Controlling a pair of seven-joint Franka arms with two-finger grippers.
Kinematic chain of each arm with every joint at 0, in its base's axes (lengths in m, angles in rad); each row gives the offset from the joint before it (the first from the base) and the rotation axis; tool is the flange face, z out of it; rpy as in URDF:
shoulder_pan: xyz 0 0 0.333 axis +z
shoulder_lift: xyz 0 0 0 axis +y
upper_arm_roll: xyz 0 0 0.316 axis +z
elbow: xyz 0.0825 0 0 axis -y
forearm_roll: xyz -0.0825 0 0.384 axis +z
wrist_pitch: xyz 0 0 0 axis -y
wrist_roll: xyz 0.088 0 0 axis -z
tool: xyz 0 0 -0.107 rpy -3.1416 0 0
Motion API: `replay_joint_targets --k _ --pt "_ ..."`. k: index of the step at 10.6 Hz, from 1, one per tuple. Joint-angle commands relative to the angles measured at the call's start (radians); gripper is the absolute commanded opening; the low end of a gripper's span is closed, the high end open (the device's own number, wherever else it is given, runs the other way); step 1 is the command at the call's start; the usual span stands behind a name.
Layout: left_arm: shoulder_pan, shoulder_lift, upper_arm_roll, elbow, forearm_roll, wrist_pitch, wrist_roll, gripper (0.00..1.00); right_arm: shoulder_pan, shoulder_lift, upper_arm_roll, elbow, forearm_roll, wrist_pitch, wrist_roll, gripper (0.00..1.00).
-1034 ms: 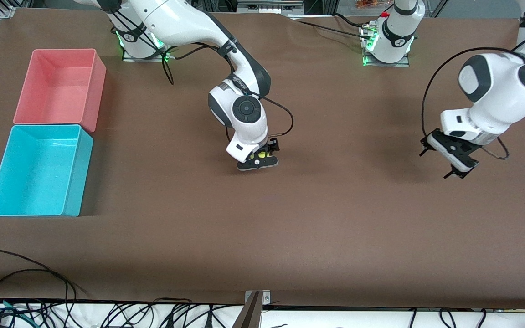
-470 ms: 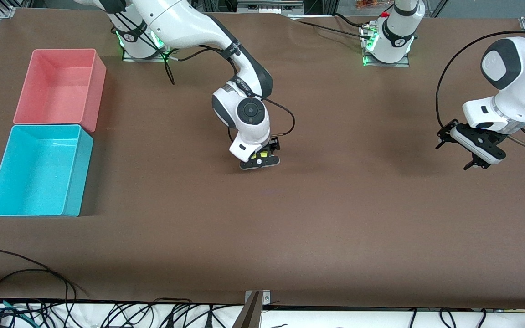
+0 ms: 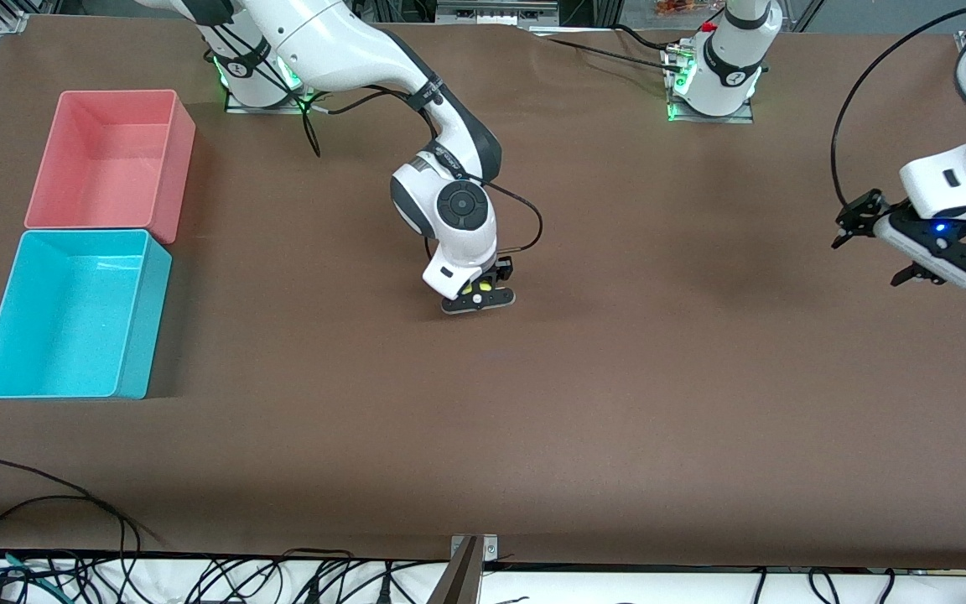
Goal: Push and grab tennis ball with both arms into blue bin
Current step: 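Grasp the tennis ball with the right gripper while the left gripper withdraws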
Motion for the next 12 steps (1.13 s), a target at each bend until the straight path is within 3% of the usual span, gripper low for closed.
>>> replay_joint_targets --k 1,2,4,8,12 --pt "0.002 -0.028 -0.004 0.074 0.057 -0.126 -0.037 1.0 0.007 0.02 -0.005 0.025 -0.019 0.006 0.013 0.06" --pt "0.004 -0.033 -0.004 0.103 0.062 -0.164 -0.039 1.0 0.005 0.019 -0.008 0.023 -0.02 0.004 0.009 0.0" --pt "0.004 -0.031 -0.006 0.166 0.074 -0.245 -0.071 1.0 -0.005 0.006 -0.016 0.026 -0.017 -0.014 -0.002 0.0" --pt "-0.002 -0.031 -0.038 0.242 0.111 -0.354 -0.227 1.0 -0.041 -0.084 -0.036 0.092 -0.019 -0.297 -0.067 0.0" --pt "-0.011 -0.033 -0.05 0.338 0.102 -0.517 -0.563 1.0 -0.041 -0.237 -0.187 0.095 -0.007 -0.476 -0.173 0.0"
